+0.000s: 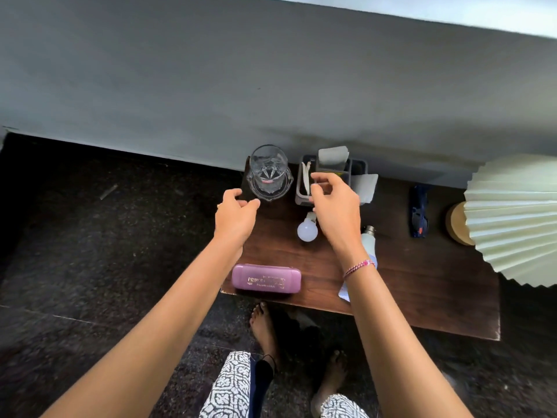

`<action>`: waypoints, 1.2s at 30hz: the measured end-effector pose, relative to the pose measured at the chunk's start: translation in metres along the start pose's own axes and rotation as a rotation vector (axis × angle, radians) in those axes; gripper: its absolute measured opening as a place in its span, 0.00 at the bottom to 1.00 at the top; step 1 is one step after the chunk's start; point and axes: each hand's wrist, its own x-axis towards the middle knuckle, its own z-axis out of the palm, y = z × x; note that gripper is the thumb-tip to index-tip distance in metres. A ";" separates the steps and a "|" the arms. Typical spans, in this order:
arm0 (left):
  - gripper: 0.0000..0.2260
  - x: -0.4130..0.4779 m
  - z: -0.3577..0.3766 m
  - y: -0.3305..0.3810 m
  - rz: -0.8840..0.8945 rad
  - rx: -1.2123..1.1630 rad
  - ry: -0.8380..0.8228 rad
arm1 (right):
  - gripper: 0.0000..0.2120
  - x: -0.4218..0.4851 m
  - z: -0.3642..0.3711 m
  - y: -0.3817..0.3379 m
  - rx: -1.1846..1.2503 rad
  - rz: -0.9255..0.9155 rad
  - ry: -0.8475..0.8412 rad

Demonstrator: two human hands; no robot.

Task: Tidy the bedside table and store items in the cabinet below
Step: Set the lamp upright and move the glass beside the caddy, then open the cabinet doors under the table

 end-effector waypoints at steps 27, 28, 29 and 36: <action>0.07 -0.179 0.163 -0.116 -0.285 0.104 -0.404 | 0.11 -0.124 -0.142 0.251 -0.034 0.092 0.132; 0.07 -0.182 0.170 -0.123 -0.303 0.109 -0.401 | 0.11 -0.127 -0.143 0.263 -0.036 0.108 0.117; 0.06 -0.183 0.176 -0.130 -0.312 0.109 -0.391 | 0.11 -0.130 -0.142 0.274 -0.041 0.122 0.095; 0.04 -0.174 0.194 -0.159 -0.324 0.094 -0.313 | 0.11 -0.132 -0.121 0.309 -0.091 0.199 -0.224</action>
